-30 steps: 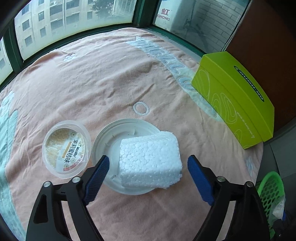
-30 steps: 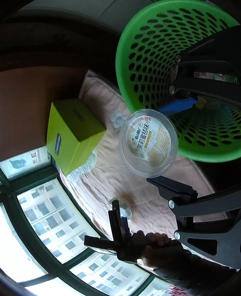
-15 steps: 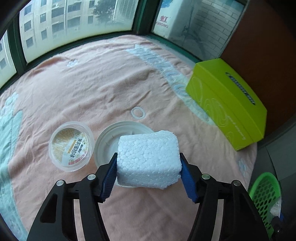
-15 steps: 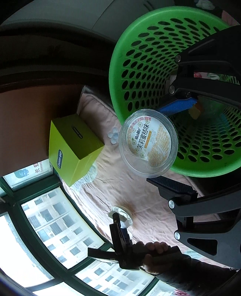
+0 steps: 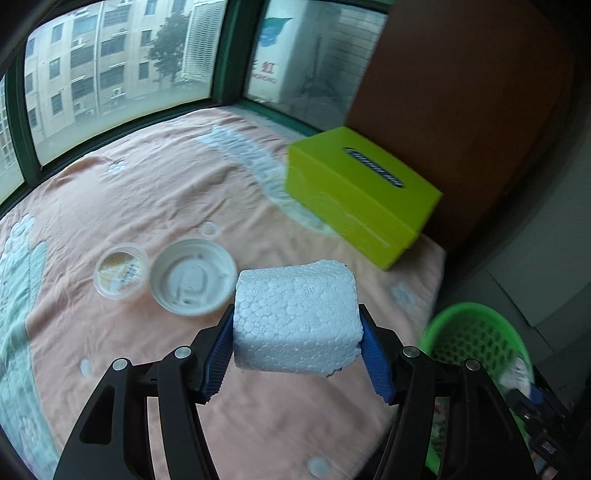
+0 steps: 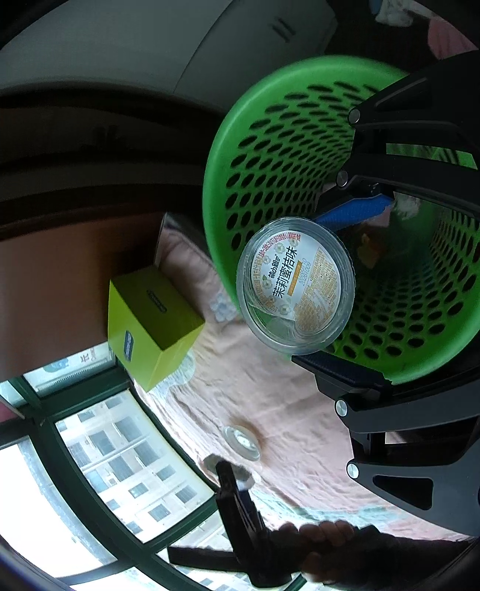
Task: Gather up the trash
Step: 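Carry foam block and yogurt cup over the wastebasket and open both grippers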
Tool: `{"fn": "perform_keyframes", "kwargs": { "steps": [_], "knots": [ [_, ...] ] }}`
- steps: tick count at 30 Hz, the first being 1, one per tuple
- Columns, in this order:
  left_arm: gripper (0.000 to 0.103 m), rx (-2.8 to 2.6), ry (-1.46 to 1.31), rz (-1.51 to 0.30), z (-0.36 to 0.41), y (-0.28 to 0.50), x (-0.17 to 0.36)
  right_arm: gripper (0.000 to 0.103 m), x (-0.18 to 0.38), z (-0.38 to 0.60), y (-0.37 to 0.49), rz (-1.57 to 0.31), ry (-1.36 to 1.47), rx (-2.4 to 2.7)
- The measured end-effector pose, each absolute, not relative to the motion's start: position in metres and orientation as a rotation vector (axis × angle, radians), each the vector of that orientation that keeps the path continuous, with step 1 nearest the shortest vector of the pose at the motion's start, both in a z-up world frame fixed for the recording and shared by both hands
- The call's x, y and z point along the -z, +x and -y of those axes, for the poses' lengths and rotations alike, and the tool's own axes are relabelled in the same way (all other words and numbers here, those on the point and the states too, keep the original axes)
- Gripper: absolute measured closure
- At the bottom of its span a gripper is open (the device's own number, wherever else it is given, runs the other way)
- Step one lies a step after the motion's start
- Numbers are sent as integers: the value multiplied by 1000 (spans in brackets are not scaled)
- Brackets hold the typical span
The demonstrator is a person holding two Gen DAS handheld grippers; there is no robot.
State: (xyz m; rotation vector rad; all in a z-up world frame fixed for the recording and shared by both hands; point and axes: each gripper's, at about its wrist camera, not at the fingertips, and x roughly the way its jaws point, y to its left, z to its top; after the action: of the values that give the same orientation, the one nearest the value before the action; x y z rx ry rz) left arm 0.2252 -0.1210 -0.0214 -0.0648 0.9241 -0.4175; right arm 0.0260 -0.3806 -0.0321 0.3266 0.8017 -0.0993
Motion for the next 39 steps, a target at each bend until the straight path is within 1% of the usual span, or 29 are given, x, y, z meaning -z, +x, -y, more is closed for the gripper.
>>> {"fn": "perform_keyframes", "kwargs": {
  "steps": [3, 6, 8, 9, 21, 35, 39],
  "knots": [
    [43, 457, -57, -912, 131, 208, 16, 40, 33, 387, 18, -794, 326, 124],
    [43, 494, -53, -908, 143, 194, 12, 37, 34, 395, 13, -794, 342, 138],
    [43, 517, -48, -906, 152, 185, 10, 33, 34, 399, 8, -788, 346, 150],
    [43, 532, -43, -908, 158, 180, 10, 33, 33, 401, 6, -784, 349, 152],
    [43, 639, 3, -926, 207, 143, 14, 31, 23, 418, -18, -732, 375, 181],
    [43, 725, 61, -1008, 254, 115, 39, 29, 15, 437, -35, -679, 420, 207],
    [40, 749, 66, -1019, 261, 111, 43, 29, 14, 438, -38, -674, 433, 206]
  ]
}}
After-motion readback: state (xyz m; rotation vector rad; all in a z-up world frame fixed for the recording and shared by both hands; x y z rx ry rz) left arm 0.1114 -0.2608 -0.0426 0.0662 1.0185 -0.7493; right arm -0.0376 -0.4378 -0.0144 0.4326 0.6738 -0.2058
